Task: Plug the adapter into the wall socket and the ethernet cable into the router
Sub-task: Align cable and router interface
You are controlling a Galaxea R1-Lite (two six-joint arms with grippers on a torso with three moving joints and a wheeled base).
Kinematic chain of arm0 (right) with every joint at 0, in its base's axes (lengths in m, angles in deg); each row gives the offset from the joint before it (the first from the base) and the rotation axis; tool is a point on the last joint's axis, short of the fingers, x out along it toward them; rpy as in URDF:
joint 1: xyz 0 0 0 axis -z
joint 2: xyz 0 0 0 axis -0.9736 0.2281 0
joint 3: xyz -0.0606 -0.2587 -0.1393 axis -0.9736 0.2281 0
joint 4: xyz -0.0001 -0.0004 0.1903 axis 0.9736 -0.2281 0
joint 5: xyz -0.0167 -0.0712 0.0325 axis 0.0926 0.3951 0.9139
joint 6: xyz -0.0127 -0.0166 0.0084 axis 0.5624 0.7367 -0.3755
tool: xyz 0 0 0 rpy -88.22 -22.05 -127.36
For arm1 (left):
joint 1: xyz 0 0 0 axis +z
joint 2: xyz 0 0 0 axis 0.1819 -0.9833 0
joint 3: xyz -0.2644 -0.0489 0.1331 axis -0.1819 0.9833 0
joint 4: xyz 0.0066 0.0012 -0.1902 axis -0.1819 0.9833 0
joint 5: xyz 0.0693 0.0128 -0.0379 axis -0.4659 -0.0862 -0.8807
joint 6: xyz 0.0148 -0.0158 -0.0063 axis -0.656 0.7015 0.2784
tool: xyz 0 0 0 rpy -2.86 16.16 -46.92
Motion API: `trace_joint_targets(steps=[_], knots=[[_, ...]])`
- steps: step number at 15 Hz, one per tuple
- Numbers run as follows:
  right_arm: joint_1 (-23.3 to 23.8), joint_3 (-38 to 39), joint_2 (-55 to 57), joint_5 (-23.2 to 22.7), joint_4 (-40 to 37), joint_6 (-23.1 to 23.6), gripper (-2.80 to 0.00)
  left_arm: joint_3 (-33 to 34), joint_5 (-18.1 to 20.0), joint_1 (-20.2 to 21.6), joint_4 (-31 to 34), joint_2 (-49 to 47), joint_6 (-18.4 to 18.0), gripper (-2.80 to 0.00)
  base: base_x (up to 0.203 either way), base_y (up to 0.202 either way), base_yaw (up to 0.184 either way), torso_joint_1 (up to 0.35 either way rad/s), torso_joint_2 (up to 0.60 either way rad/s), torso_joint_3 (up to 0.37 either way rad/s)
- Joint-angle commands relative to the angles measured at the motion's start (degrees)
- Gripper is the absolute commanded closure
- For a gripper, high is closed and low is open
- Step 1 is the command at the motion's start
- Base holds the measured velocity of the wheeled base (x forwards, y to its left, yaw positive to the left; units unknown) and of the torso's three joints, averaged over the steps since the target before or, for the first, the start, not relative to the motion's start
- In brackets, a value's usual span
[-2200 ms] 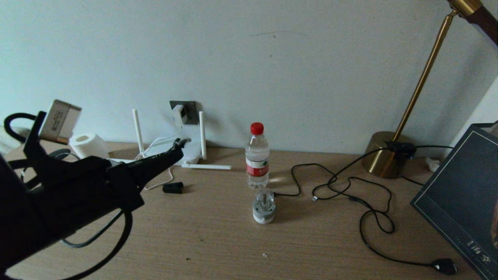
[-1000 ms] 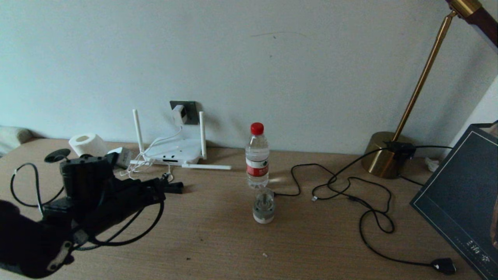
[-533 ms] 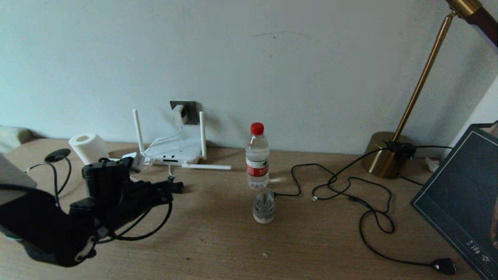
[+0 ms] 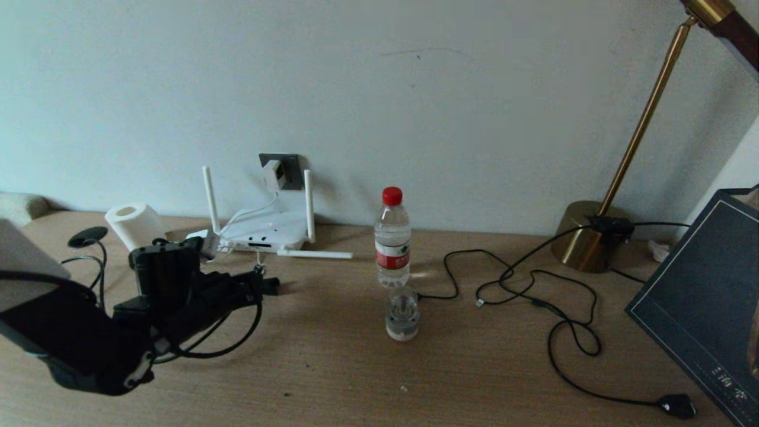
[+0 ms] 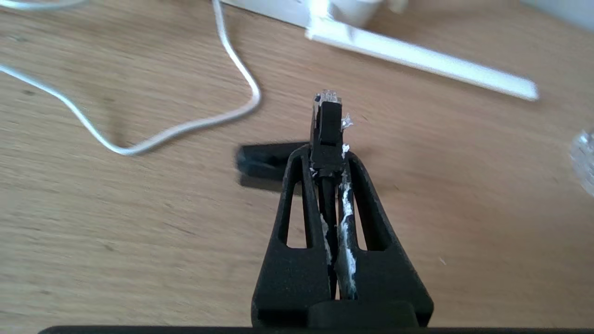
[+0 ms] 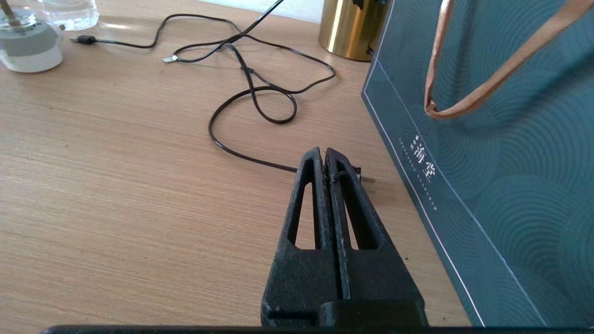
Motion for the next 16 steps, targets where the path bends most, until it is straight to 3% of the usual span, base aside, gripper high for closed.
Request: trace_joint_targets(steps=[1, 4, 16], knots=[[0.0, 0.0, 0.0, -0.1, 0.0, 0.1, 0.0, -0.7, 0.1, 0.3, -0.2, -0.3, -0.3, 0.0, 0.0, 0.0, 0.0, 0.0, 0.0, 0.0], [0.0, 0.0, 0.0, 0.0, 0.0, 0.0, 0.0, -3.2, 2.8, 2.3, 0.3, -2.1, -2.2, 0.0, 0.0, 0.0, 0.0, 0.0, 0.0, 0.0], [0.0, 0.0, 0.0, 0.0, 0.0, 0.0, 0.0, -10.2, 4.3, 4.8, 1.7, -7.2, -5.2, 0.0, 0.0, 0.0, 0.0, 0.0, 0.0, 0.0]])
